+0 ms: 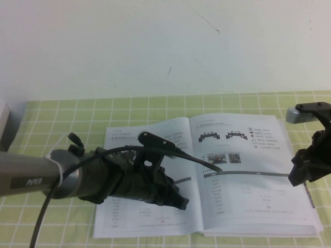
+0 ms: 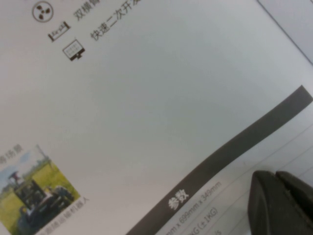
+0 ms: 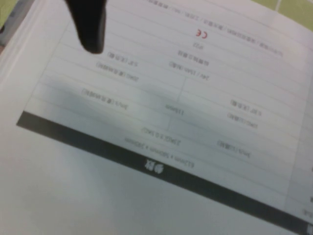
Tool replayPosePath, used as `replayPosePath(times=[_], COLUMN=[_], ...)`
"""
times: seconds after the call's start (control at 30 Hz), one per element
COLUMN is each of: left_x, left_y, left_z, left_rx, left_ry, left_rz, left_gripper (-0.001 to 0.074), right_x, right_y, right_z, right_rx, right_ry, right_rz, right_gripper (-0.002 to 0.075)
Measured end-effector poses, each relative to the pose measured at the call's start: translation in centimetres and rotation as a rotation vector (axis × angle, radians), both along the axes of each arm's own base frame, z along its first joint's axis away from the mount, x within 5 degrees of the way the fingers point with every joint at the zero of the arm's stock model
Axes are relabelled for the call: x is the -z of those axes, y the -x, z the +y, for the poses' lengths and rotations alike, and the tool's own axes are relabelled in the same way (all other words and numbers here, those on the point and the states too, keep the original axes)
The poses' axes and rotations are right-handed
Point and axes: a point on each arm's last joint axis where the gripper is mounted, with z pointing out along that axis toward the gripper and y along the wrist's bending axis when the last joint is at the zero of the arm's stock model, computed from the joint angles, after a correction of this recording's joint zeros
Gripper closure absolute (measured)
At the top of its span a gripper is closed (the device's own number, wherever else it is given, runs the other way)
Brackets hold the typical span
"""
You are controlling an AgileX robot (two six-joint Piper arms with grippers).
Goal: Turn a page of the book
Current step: Open the closed book
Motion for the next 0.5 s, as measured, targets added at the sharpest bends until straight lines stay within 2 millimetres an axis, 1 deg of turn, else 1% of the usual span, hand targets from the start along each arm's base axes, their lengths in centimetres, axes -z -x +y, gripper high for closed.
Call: replayPosePath(times=[0.13,0.33,0.5], left_x=[0.0,0.0,0.0], left_y=[0.0,0.0,0.0], left_z=[0.0,0.0,0.0], left_rx=[0.0,0.0,0.0], left_ry=[0.0,0.0,0.0], left_rz=[0.0,0.0,0.0], left_gripper=[0.0738,0.0738,0.0738], right_x=[0.4,2.0,2.8], right_y=[-0.2,-0.6,-0.7], right_z=[0.3,1.1,1.2], right_rx=[-0.015,-0.035,-0.053], right_ry=[-0.035,-0.12,-0.128], right_rz=[-0.005,0.025,0.04], right_gripper=[0.0344,0.0286,0.0272])
